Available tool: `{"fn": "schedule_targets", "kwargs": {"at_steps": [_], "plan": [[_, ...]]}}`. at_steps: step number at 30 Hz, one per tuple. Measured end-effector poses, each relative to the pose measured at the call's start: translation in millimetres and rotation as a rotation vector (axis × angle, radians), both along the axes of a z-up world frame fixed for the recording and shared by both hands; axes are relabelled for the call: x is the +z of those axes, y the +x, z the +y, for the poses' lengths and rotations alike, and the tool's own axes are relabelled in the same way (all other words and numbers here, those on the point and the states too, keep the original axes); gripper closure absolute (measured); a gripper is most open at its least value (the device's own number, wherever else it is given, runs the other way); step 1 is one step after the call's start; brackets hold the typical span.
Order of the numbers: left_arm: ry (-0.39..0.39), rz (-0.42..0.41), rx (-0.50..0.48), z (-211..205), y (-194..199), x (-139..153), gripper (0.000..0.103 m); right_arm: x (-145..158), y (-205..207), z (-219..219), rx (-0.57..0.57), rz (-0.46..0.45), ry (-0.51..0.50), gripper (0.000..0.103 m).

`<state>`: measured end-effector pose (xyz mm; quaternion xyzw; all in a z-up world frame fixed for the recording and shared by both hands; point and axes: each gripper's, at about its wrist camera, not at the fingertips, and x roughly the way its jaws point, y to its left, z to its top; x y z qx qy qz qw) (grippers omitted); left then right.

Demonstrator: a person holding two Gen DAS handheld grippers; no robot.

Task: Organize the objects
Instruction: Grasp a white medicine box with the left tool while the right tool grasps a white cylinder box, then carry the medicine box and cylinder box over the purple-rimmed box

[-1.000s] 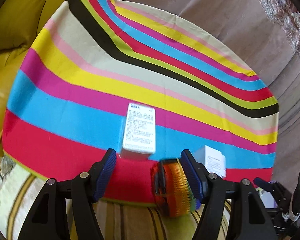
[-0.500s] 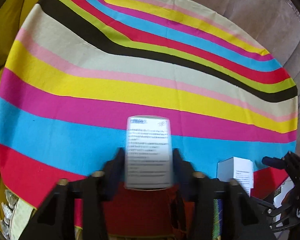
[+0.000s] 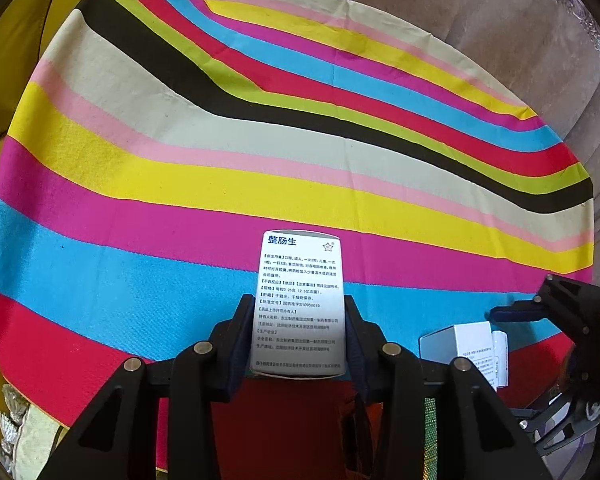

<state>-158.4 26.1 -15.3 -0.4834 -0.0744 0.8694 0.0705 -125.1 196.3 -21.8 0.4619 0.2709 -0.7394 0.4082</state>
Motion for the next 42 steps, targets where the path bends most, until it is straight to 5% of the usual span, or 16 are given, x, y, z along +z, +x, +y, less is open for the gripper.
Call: {"fn": "schedule_targets", "kwargs": {"at_steps": [5,7,13,21,27,42], "plan": [[-0.004,0.009,0.002,1.9,1.1,0.5,0.06,-0.6,-5.3,-3.1,0.033,0.002,-0.022,0.033],[0.0,0.01,0.003,0.9,1.5,0.7,0.06,1.5,-7.0,-1.4,0.0,0.008,-0.039,0.053],[0.002,0.037,0.033,-3.1,8.7,7.0,0.06,3.5,-0.3,12.7,-0.124,-0.007,-0.086,0.054],[0.001,0.123,0.031,2.7,26.9,28.1,0.06,17.1,21.6,67.8,-0.486,0.037,-0.168,0.054],[0.01,0.162,-0.02,25.9,39.6,41.5,0.06,33.2,45.6,114.9,-0.732,0.069,-0.192,0.054],[0.043,0.199,-0.223,102.1,76.3,60.0,0.06,50.5,129.5,188.8,-1.078,0.112,-0.19,0.054]]}}
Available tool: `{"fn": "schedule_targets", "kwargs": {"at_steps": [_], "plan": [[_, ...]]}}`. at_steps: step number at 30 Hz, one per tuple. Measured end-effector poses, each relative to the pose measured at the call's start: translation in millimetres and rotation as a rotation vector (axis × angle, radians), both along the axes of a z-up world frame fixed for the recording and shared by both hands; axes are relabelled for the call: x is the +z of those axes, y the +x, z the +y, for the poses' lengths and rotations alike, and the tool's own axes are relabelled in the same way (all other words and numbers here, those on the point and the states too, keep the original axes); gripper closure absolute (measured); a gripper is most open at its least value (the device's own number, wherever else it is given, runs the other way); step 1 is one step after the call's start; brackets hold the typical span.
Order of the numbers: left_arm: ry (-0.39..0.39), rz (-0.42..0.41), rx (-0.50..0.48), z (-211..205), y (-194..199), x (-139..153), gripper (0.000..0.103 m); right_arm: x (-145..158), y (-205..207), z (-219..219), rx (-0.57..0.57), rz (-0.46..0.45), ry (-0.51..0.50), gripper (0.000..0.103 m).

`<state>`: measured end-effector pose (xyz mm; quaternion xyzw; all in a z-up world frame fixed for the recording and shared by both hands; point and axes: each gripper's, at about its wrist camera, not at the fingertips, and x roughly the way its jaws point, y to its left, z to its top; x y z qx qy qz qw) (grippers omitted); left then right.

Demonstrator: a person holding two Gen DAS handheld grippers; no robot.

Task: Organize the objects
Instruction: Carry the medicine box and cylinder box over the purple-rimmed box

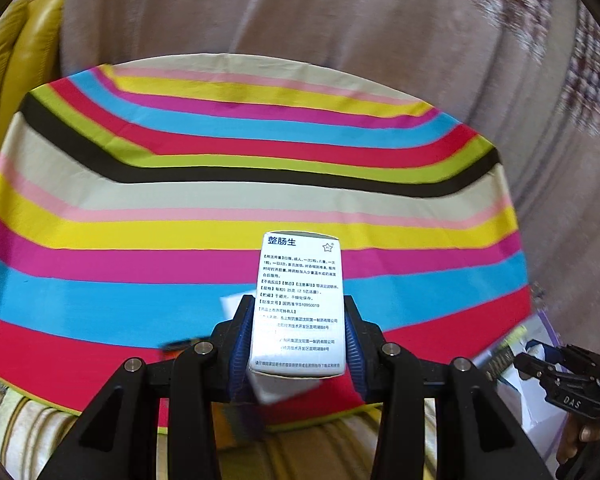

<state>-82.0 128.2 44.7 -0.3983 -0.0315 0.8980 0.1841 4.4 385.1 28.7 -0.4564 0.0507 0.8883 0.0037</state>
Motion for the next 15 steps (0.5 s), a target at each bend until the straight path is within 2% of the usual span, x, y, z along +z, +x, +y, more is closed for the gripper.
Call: {"fn": "schedule_targets", "kwargs": {"at_steps": [5,15], "plan": [[-0.009,0.002,-0.105,33.4,17.7,3.3,0.06,1.4,24.5,20.5,-0.083,-0.007,0.057,0.054],[-0.055,-0.013,-0.341,97.3,58.6,4.2,0.06,8.0,81.8,67.5,-0.252,-0.016,0.062,0.053]]}}
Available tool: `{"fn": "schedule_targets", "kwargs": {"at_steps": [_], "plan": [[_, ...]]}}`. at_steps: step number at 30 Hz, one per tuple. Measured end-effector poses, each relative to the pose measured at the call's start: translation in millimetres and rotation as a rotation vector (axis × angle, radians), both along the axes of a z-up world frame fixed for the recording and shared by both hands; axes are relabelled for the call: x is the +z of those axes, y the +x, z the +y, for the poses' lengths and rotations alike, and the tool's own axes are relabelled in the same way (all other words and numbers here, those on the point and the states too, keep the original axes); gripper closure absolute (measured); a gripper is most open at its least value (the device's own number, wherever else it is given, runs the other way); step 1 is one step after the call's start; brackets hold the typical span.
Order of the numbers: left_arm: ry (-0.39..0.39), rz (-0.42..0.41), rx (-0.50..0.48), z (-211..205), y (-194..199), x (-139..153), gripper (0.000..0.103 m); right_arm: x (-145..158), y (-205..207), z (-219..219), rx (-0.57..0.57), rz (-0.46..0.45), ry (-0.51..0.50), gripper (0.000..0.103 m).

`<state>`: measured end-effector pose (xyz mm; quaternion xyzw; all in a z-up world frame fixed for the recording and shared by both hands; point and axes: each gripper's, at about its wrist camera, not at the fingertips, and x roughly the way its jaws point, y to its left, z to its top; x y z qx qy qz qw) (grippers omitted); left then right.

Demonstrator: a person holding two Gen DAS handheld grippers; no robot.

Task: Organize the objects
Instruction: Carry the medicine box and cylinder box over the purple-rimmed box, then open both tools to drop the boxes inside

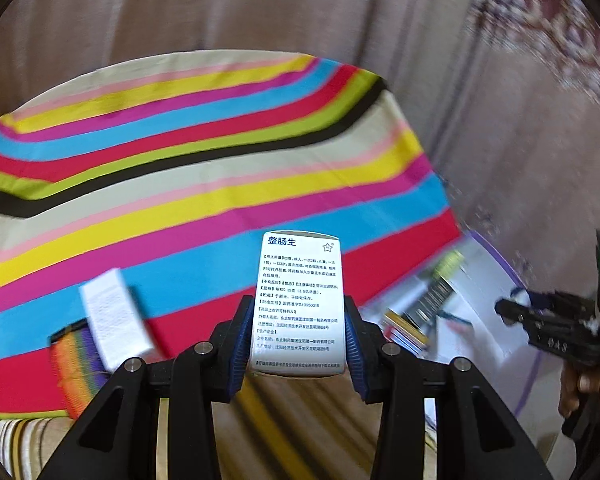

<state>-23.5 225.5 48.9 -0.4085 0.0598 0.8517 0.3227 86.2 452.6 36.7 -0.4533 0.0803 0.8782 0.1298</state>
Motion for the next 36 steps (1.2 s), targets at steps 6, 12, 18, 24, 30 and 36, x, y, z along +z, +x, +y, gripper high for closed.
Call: {"fn": "schedule_targets", "kwargs": {"at_steps": [6,12,18,24,30,36], "plan": [[-0.026,-0.045,-0.202,40.7,30.7,-6.8,0.06,-6.6,30.8,25.3,-0.101,-0.03,0.001,0.053],[-0.006,-0.128,-0.341,63.2,51.5,-16.2,0.06,-7.9,48.0,44.0,-0.157,-0.043,0.011,0.053],[-0.014,-0.158,-0.452,84.7,72.5,-21.6,0.06,-5.1,56.3,54.2,-0.183,-0.036,0.019,0.053],[-0.024,-0.223,-0.57,100.6,86.3,-31.6,0.047,-3.5,61.2,62.1,-0.199,-0.04,0.02,0.044],[0.009,-0.253,-0.516,92.0,74.8,-32.0,0.041,-3.7,58.5,58.4,-0.187,-0.047,0.021,0.025],[0.032,-0.254,-0.398,70.9,58.7,-29.2,0.041,2.0,50.7,39.8,-0.144,-0.028,0.011,0.024]]}}
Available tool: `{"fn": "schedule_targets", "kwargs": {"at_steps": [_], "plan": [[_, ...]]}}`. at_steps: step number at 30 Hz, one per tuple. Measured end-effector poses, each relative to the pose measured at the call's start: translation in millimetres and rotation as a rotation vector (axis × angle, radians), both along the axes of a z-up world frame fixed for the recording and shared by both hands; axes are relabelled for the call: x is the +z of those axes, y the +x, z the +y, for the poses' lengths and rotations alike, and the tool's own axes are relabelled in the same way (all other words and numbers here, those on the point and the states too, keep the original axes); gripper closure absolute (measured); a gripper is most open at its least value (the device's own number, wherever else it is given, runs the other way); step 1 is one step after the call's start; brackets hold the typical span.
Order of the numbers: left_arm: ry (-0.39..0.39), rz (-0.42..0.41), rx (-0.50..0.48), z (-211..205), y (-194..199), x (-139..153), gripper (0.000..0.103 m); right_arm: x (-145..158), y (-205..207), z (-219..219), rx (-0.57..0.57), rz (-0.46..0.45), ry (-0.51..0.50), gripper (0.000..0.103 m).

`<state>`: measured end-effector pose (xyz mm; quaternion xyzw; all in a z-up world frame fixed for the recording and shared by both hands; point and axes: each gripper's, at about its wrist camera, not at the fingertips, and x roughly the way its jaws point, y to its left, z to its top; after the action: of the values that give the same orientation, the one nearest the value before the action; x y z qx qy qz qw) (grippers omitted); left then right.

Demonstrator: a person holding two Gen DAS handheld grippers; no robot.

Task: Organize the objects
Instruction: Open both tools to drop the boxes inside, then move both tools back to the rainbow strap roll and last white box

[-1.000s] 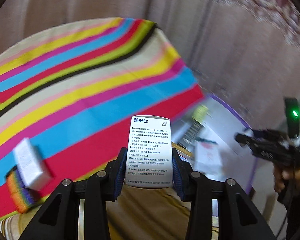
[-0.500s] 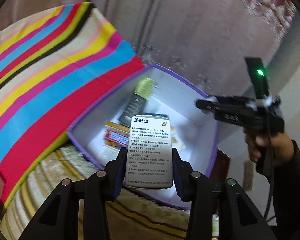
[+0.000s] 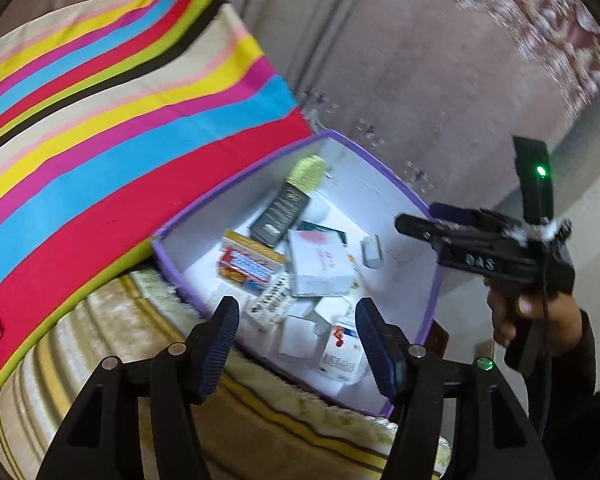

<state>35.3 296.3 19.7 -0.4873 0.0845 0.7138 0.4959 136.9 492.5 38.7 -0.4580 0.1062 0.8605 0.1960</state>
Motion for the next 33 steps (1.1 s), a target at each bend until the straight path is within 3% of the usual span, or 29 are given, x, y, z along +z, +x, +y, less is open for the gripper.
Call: {"fn": "schedule_targets", "kwargs": {"at_steps": [6,11,19,27,33], "plan": [[0.019,-0.025,0.125,-32.2,-21.0,0.5,0.041,1.8,-13.1,-23.3,0.065,0.005,-0.012,0.022],[0.03,0.0,0.196,-64.6,-31.2,7.0,0.041,5.1,-21.9,-42.7,0.104,0.011,-0.029,0.022],[0.049,0.001,0.398,-140.1,-48.4,15.4,0.039,12.5,-49.0,-89.1,0.216,0.013,-0.063,0.021],[-0.011,0.045,0.585,-212.2,-56.8,12.0,0.039,13.6,-75.8,-139.5,0.33,-0.005,-0.077,0.021],[-0.041,0.04,0.664,-237.4,-63.6,6.1,0.035,17.0,-98.0,-174.3,0.405,-0.006,-0.094,0.021]]}}
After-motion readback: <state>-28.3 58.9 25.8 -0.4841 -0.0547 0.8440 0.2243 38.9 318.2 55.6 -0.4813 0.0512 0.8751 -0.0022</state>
